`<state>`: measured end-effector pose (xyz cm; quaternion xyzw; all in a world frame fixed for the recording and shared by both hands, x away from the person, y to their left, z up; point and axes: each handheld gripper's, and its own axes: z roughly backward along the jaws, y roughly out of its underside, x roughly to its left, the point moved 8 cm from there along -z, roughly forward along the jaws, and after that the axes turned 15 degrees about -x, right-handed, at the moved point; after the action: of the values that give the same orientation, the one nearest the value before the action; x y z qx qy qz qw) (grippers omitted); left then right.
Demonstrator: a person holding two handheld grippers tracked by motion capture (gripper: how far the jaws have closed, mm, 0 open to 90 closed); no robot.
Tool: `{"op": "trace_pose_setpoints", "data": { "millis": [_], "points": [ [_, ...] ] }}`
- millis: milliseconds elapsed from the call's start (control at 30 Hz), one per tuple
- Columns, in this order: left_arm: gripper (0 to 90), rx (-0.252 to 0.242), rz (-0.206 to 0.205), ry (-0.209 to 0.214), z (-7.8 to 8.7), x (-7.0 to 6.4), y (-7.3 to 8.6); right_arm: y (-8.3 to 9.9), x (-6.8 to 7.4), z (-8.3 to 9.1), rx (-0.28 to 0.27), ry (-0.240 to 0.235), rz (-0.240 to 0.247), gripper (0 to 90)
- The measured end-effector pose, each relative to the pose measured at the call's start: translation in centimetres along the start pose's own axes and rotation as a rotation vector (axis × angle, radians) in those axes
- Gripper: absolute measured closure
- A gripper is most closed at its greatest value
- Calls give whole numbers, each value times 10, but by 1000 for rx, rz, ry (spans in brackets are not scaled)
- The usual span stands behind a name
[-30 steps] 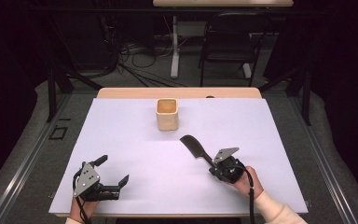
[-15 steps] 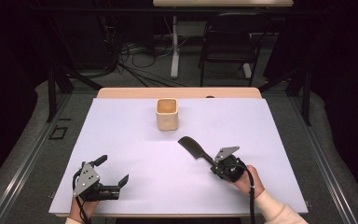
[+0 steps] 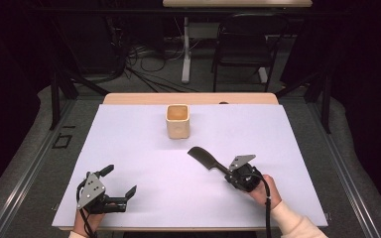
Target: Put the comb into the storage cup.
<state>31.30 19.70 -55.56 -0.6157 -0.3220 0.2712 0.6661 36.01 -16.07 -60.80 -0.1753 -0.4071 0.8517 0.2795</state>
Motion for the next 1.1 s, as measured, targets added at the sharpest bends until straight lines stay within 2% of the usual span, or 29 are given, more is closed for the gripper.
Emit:
{"op": "trace_pose_setpoints", "data": {
  "millis": [167, 400, 433, 467, 567, 767, 900, 967, 1000, 1100],
  "points": [
    [1, -1, -1, -2, 0, 0, 0, 1, 1, 0, 9, -16, 4, 882],
    [1, -3, -1, -1, 0, 0, 0, -4, 10, 5, 4, -56, 9, 796],
    [1, -3, -4, 0, 0, 0, 0, -5, 12, 7, 6, -66, 11, 744],
    [1, -3, -4, 0, 0, 0, 0, -5, 12, 7, 6, -66, 11, 744],
    [1, -4, -4, 0, 0, 0, 0, -8, 13, 11, 10, -69, 6, 637],
    [1, -5, -3, 0, 0, 0, -1, -12, 11, 17, 18, -74, -15, 519],
    [1, -5, -4, 0, 1, 1, -1, -16, 12, 19, 28, -74, -2, 356],
    [1, -6, -1, -1, 1, 1, -1, -18, 11, 20, 15, -84, 3, 282],
    [1, -5, -4, -1, 1, 1, -1, -18, 11, 20, 15, -84, 3, 282],
    [1, -5, -5, -1, 0, 0, -1, -21, 11, 21, 7, -88, 1, 183]
  ]
}}
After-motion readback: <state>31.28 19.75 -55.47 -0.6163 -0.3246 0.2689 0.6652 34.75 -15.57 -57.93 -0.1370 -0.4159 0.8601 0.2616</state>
